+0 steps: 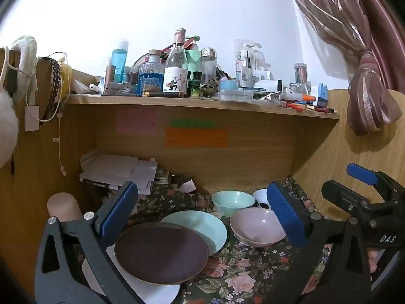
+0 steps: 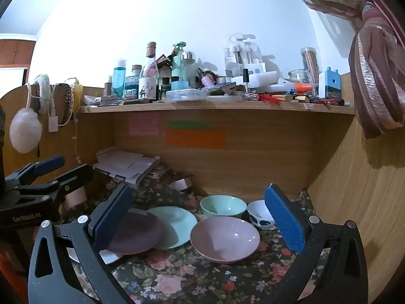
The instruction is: Organize plates and bowls
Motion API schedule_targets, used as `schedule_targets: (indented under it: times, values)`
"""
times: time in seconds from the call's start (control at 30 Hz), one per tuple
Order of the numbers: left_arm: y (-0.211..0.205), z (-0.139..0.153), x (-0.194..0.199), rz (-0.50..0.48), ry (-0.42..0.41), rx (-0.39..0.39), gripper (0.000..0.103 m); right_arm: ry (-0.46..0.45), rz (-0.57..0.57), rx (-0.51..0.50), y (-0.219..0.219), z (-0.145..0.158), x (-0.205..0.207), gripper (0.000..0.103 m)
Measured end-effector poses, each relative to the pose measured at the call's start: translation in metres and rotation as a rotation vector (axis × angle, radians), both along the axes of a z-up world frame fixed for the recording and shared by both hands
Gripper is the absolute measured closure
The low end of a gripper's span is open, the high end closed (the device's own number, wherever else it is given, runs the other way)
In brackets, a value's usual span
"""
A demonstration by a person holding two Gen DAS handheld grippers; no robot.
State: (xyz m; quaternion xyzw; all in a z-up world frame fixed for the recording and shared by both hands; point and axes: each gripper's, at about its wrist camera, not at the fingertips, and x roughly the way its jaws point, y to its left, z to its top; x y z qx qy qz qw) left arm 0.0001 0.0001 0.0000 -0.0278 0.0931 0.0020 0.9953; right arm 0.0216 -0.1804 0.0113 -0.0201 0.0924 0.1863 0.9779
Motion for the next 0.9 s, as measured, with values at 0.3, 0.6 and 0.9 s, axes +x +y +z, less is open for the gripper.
schedule_targets:
  times: [0.3, 0.6, 0.9]
  values:
    - [-0.002, 0.000, 0.003, 0.006, 0.006, 0.011, 0.000, -0.003, -0.001, 0.031, -0.001, 0.001, 0.002, 0.000]
    - [-0.004, -0.001, 0.000, 0.006, -0.025, 0.025, 0.000, 0.004, 0.003, 0.037, -0.002, 0.000, 0.003, 0.000]
    - [-0.006, -0.001, -0.001, 0.003, -0.032, 0.031, 0.000, -0.001, -0.001, 0.040, -0.002, 0.001, 0.001, 0.000]
